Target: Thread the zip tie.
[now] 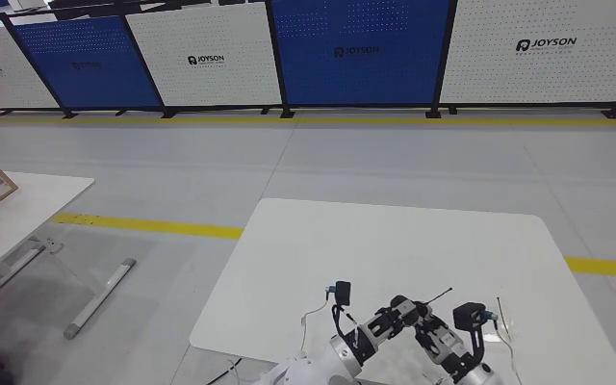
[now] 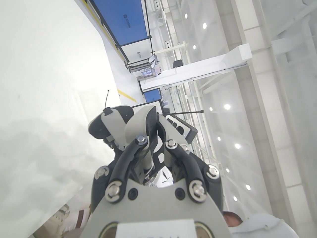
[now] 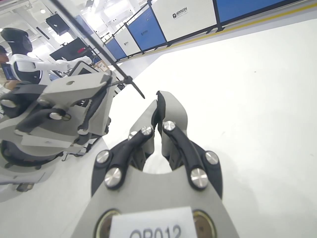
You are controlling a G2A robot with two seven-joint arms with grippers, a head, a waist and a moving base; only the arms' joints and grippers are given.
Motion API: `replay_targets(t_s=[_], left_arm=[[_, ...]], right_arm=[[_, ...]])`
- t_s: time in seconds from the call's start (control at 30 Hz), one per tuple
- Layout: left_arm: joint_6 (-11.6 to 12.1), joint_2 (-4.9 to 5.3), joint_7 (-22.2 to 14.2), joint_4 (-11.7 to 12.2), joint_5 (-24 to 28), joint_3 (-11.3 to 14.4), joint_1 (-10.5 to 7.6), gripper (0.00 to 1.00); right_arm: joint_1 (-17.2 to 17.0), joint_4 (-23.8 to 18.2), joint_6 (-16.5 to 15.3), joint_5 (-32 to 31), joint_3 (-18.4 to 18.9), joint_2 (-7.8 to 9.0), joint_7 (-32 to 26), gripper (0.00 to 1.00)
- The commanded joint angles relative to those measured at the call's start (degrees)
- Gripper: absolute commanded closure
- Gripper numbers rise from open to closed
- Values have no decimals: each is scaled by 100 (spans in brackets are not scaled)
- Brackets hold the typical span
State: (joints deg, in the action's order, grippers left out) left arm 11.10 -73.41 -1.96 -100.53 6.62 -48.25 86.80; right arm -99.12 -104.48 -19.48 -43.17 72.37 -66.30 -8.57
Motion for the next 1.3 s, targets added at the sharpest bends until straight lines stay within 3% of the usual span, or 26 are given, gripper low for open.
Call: replay_targets(t_s=[0.0, 0.17, 0.23, 0.4, 1.0, 1.2, 1.27], left_arm=[[13, 1, -1, -10, -3, -6, 8, 100], [-41, -1, 47, 6, -46, -16, 5, 100], [-113, -3, 48, 43, -43, -16, -7, 100], [-178, -10, 56, 106, -56, -9, -32, 100], [-203, -16, 71, 94, -126, -9, -13, 100], [-216, -17, 63, 86, -182, 9, -4, 100], [-224, -18, 66, 91, -196, 16, -3, 100]], right_arm=[[3, -2, 0, -6, -9, 7, 13, 100], [-16, -6, 0, 126, 33, 23, 81, 100], [-36, -22, 0, 206, 71, 32, 116, 78], [-107, -87, 0, 308, 145, 72, 165, 68], [-140, -134, 0, 331, 118, 165, 308, 71], [-112, -124, 0, 327, 111, 182, 322, 83], [-101, -119, 0, 328, 100, 186, 318, 83]])
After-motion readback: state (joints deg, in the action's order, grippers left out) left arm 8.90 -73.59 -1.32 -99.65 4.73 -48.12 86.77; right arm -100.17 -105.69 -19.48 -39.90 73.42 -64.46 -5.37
